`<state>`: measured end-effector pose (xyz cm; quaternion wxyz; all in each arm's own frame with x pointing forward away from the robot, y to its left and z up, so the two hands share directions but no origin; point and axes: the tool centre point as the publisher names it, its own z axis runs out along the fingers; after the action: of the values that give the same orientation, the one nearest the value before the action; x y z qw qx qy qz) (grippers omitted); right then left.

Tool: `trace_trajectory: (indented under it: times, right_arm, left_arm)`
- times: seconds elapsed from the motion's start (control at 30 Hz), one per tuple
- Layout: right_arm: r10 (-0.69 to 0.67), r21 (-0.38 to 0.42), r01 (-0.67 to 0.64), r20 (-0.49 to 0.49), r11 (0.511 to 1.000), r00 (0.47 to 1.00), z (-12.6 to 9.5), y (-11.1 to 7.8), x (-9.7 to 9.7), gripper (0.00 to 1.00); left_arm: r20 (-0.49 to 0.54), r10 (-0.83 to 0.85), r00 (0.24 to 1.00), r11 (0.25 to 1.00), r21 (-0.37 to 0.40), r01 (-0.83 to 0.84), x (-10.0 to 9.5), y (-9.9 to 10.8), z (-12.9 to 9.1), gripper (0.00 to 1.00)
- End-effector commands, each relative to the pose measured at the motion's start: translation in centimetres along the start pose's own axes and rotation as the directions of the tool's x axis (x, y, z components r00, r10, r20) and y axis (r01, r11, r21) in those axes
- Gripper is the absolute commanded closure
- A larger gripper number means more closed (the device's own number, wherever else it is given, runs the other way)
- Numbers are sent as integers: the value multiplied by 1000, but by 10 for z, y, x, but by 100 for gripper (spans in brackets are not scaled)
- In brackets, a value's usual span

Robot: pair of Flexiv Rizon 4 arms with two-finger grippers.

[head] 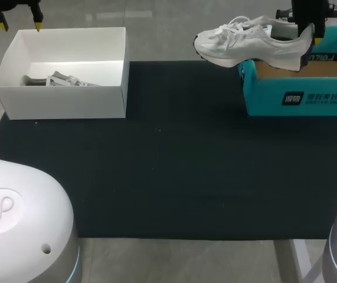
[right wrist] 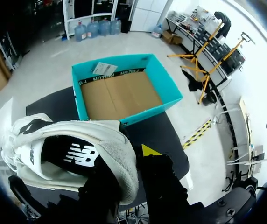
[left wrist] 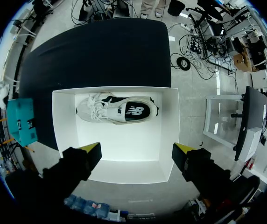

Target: Take the shoe out of the shoebox, open the shoe tongue, remove and reinsert the insole, then place the shoe into the shoebox

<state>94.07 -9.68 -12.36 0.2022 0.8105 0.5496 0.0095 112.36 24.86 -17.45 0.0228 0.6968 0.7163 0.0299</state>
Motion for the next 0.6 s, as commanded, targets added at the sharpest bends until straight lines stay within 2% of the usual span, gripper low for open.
trace_trajectory:
  times: [0.03, 0.1, 0.2, 0.6]
  right_arm:
    - [-29, 77, 30, -20, 997, 999, 7, -16, 7, 100]
    - [-36, 117, 41, -48, 992, 998, 7, -29, 10, 100]
    - [-52, 150, 56, -33, 987, 998, 0, -48, 14, 100]
    - [-83, 167, 82, -1, 983, 997, -26, -111, 33, 100]
  left_arm:
    - [-2, 1, 1000, 1000, 0, -1, 0, 0, 0, 0]
    - [-2, 1, 1000, 1000, 0, -1, 0, 0, 0, 0]
    - [-2, 1, 1000, 1000, 0, -1, 0, 0, 0, 0]
    - [-2, 1, 1000, 1000, 0, -1, 0, 0, 0, 0]
